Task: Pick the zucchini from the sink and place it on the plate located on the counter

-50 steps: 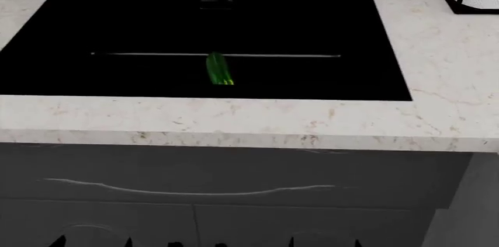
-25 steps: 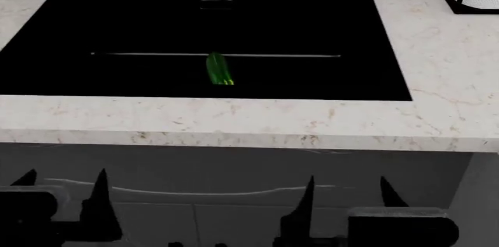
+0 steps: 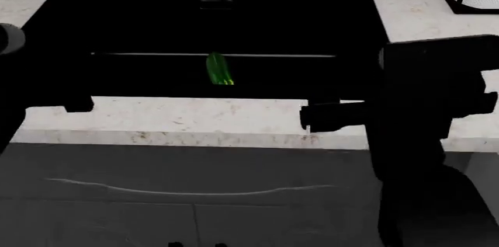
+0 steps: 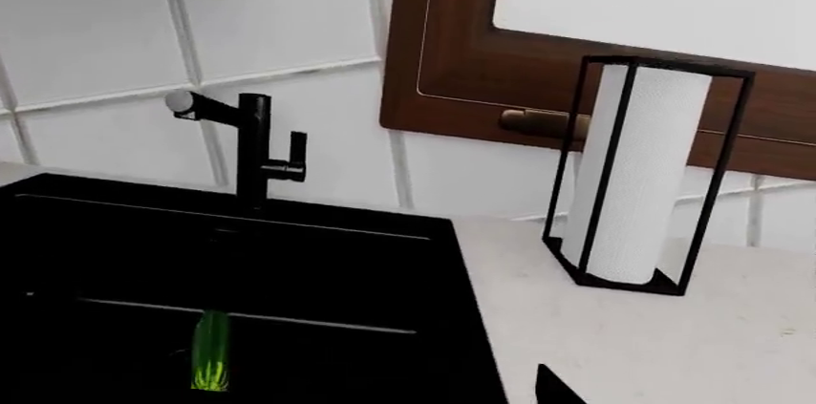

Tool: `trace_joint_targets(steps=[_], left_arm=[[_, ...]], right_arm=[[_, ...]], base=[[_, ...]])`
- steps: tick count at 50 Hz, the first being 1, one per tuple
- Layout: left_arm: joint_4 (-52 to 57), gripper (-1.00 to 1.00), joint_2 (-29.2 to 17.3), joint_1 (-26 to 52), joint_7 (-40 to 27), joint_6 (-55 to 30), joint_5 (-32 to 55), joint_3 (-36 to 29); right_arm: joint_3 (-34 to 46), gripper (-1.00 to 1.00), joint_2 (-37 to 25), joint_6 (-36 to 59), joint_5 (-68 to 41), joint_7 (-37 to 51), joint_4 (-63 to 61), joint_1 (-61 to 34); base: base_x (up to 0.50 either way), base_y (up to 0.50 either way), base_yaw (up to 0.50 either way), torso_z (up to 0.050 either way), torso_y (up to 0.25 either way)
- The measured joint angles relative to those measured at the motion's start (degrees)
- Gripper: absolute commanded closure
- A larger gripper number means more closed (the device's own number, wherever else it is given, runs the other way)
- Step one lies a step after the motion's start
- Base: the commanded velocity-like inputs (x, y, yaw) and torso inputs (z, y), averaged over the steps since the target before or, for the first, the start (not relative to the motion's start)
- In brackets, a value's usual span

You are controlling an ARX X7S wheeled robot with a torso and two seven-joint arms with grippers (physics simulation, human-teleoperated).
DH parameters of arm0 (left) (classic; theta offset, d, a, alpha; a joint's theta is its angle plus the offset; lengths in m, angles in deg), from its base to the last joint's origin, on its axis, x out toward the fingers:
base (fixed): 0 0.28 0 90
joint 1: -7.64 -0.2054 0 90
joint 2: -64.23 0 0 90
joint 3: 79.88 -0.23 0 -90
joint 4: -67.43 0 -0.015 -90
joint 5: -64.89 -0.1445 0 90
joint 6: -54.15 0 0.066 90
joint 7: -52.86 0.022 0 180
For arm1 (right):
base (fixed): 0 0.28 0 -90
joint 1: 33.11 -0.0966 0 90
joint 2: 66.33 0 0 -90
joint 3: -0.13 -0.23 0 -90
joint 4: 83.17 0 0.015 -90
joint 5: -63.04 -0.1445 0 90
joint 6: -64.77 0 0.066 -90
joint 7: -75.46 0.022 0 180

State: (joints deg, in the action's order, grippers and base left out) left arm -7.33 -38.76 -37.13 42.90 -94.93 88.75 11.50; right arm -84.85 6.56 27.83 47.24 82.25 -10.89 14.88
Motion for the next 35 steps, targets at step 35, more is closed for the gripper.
trace_joint_targets(steps=[35], left_arm=[[-8.27,-1.0,-1.05,13.11,0.51,-4.95,1.16,-2.55]], right_arm=[[1.63,-1.0,-0.99,8.82,-2.32,-2.8,8.83,-16.5]], base=[[0.0,0.26,0.0,0.0,0.0]])
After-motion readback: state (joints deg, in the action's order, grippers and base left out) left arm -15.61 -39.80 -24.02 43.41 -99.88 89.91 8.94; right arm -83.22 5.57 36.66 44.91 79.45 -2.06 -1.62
